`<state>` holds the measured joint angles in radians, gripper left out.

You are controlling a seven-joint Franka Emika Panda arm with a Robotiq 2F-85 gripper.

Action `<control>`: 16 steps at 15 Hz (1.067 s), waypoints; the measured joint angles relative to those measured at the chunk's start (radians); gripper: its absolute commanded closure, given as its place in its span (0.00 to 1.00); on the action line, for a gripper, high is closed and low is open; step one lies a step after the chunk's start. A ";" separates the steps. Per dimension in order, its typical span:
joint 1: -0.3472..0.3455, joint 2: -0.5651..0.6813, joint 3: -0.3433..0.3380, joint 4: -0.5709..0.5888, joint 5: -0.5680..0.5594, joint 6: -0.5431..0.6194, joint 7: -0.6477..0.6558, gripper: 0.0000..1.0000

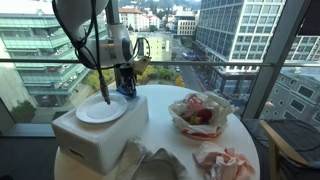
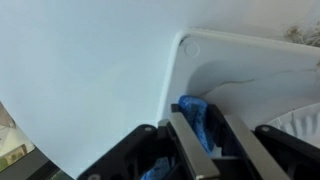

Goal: Clean the plate with the blue sponge

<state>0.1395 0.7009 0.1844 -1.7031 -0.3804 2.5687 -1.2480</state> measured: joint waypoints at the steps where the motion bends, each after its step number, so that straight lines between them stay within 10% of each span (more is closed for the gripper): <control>1: 0.006 -0.003 -0.009 0.005 0.000 0.000 0.002 0.90; 16: 0.135 -0.208 -0.080 -0.081 -0.077 -0.269 0.436 0.92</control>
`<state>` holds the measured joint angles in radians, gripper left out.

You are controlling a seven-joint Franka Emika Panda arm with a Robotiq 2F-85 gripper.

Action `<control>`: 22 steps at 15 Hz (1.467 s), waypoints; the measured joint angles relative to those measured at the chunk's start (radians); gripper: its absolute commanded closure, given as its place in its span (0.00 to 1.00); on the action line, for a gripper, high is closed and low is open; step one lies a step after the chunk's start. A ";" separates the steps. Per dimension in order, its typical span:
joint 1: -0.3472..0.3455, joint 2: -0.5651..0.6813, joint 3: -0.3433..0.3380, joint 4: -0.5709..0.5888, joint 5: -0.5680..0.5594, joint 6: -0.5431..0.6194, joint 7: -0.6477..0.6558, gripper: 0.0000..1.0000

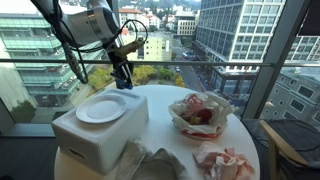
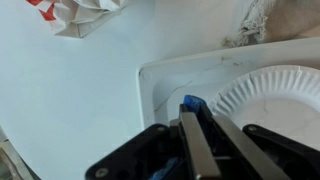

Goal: Clean the plate with the blue sponge

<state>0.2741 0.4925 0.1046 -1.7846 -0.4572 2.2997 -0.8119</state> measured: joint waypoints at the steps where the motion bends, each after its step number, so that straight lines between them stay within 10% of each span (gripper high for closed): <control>1: 0.008 -0.017 0.001 -0.022 -0.005 -0.027 0.052 0.92; 12: -0.014 -0.045 0.080 -0.184 0.087 -0.050 0.331 0.90; 13: -0.018 -0.045 0.086 -0.188 0.103 -0.045 0.339 0.63; 22: -0.024 -0.046 0.087 -0.199 0.128 -0.019 0.458 0.02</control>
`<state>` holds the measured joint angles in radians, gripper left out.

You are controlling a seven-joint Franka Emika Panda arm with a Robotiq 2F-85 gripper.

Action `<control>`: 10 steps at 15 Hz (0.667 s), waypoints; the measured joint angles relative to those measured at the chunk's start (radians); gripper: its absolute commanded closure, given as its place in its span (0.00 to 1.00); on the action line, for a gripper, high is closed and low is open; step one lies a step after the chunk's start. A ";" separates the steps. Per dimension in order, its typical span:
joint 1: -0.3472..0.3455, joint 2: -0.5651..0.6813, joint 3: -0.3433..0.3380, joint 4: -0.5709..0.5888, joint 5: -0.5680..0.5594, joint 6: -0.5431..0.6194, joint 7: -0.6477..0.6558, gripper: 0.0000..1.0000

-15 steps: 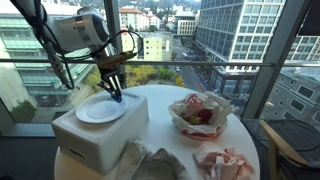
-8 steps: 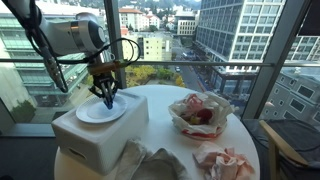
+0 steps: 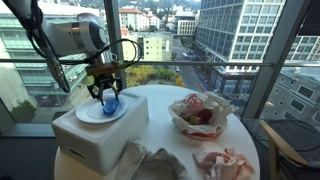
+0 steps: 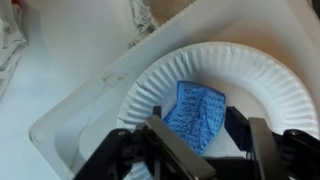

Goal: Clean the plate with the blue sponge

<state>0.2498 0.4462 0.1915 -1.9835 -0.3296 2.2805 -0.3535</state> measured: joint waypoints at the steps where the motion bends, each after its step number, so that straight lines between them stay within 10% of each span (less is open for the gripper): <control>1: -0.001 0.000 -0.004 -0.001 0.000 -0.001 0.013 0.00; 10: -0.005 0.019 -0.014 -0.014 0.003 0.144 0.156 0.00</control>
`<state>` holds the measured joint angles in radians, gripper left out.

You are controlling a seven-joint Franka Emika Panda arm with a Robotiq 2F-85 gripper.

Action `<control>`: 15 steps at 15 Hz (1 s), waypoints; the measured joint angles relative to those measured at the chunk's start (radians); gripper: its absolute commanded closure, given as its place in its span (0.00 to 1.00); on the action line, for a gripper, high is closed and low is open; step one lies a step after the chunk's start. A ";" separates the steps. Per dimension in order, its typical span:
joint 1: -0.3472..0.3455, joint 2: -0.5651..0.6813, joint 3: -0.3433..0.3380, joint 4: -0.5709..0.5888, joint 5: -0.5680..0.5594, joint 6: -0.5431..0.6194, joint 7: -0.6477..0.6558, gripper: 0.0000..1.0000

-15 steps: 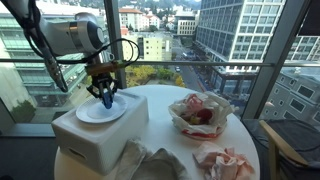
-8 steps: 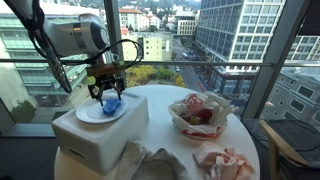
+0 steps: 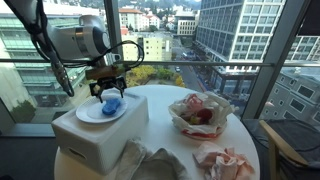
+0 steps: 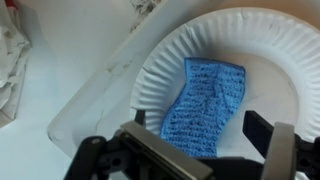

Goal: Clean the plate with the blue sponge

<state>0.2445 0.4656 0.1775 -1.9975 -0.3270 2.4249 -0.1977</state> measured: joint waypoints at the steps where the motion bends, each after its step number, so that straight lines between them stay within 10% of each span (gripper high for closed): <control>1: 0.000 0.008 -0.003 -0.001 0.000 0.030 0.028 0.00; 11: 0.026 0.049 -0.039 -0.023 0.002 0.152 0.208 0.00; 12: 0.028 0.049 -0.039 -0.027 0.002 0.153 0.217 0.25; 15: 0.033 0.049 -0.038 -0.038 0.009 0.153 0.230 0.42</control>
<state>0.2771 0.5146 0.1391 -2.0353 -0.3180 2.5782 0.0327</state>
